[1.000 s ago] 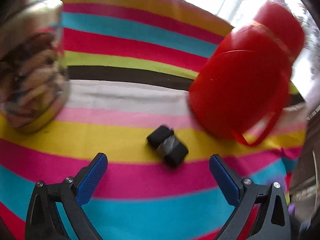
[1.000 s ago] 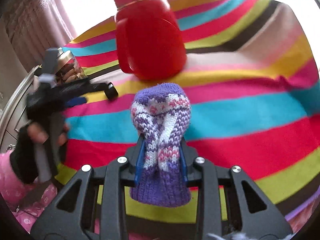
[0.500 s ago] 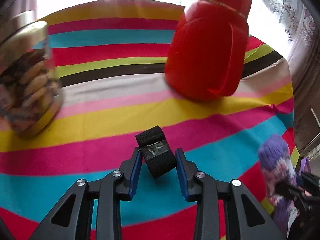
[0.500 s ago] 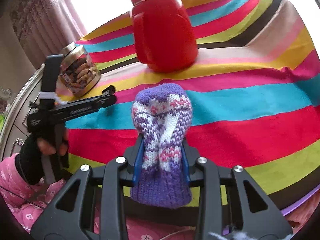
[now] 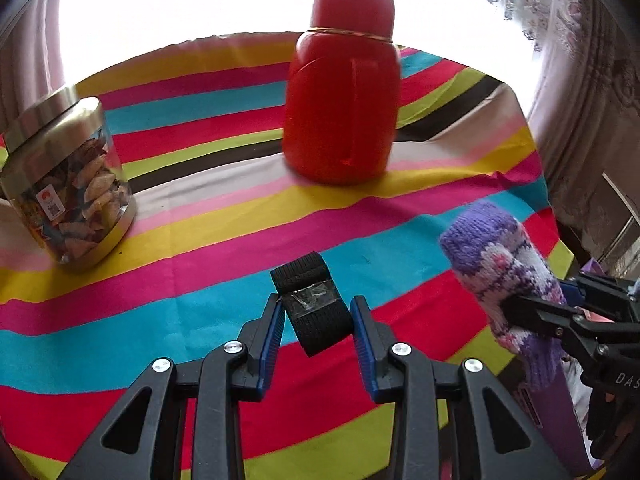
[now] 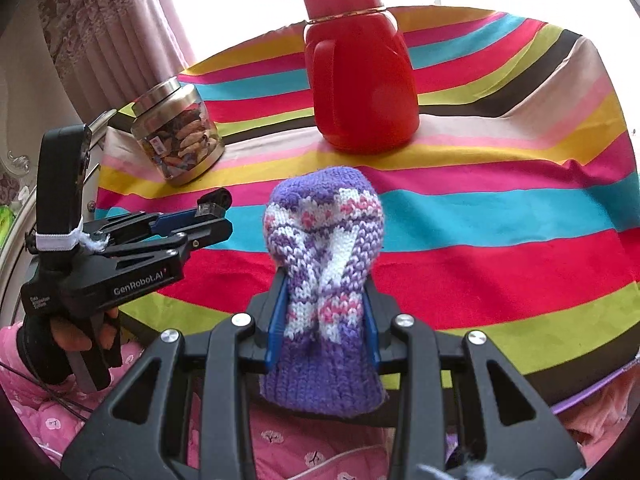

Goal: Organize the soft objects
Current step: 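Carry purple mitten and black strap into the box and open both tools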

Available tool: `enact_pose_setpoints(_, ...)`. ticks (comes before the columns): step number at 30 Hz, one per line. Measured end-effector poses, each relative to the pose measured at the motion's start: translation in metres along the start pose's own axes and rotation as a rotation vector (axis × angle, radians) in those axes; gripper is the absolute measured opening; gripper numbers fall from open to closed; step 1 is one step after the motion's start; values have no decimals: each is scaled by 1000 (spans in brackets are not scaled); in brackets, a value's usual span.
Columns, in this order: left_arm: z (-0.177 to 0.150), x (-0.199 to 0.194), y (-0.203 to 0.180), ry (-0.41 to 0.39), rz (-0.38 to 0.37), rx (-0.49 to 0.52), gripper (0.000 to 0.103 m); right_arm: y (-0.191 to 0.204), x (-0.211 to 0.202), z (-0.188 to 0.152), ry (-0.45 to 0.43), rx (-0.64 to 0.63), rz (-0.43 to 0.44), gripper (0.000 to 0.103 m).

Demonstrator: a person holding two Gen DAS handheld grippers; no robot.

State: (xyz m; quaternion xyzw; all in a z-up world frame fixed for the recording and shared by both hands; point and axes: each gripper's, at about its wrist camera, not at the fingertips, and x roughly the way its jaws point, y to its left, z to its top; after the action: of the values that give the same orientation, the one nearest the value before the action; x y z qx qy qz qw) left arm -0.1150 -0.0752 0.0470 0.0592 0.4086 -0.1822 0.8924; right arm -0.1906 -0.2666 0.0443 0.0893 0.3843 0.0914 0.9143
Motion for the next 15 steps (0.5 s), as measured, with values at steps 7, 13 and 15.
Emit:
enact_pose_setpoints(7, -7, -13, -7, -26, 2, 26, 35, 5, -15, -5, -7, -11, -11, 37)
enact_pose_setpoints(13, -7, -32, -22, -55, -26, 62, 35, 7, -39, -13, -12, -41, -49, 37)
enact_pose_setpoints(15, -4, -37, -35, -51, -59, 89, 35, 3, -50, -19, -5, -39, -88, 37)
